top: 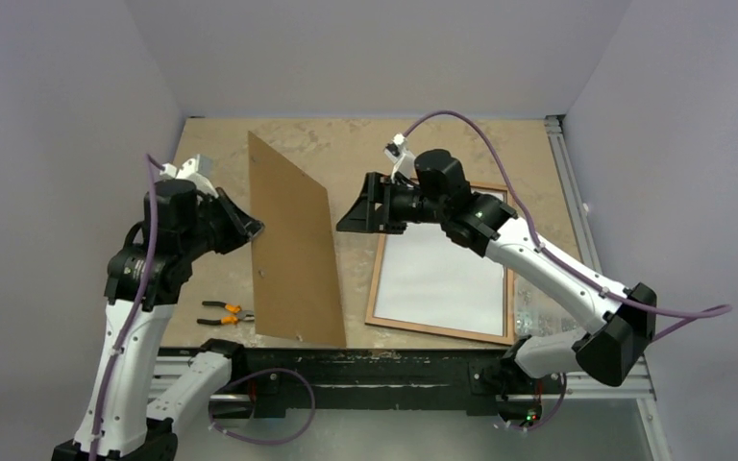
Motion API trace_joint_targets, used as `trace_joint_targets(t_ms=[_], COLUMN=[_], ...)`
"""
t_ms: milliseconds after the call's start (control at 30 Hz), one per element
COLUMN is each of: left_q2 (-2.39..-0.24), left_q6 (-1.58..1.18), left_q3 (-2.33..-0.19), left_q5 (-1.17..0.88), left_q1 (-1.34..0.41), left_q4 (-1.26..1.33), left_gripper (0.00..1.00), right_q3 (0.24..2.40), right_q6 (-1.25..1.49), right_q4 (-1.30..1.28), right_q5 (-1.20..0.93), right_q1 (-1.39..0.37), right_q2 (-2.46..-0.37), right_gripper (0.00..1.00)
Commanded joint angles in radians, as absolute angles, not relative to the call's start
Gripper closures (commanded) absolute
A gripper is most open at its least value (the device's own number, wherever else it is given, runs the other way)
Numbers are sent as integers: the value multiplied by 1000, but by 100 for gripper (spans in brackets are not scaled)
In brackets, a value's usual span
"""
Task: Put the photo into the frame
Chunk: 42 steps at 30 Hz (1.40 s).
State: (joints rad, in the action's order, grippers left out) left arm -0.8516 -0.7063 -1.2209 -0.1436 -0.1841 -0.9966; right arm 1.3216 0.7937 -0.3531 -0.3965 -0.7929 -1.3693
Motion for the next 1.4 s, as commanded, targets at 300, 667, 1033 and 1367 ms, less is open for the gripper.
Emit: trace_joint_targets(t_ms=[300, 667, 1033, 1367], left_q2=[-725, -668, -658, -699], left_q6=[-818, -1071, -1066, -972], left_q3=[-1308, -1197, -1123, -1083], left_q5=[-433, -613, -568, -497], left_q1=[-172, -172, -172, -172], left_q4=[-667, -323, -308, -425], left_gripper=[100, 100, 100, 25], right_q3=[1002, 733, 682, 741], right_q6=[824, 1123, 1611, 1546], right_q4=[-123, 502, 1179, 1027], right_q5=[-631, -1000, -1038, -1068], right_q1=[-476, -259, -259, -259], right_q2=[-1165, -1116, -1122, -1096], right_gripper=[7, 8, 50, 100])
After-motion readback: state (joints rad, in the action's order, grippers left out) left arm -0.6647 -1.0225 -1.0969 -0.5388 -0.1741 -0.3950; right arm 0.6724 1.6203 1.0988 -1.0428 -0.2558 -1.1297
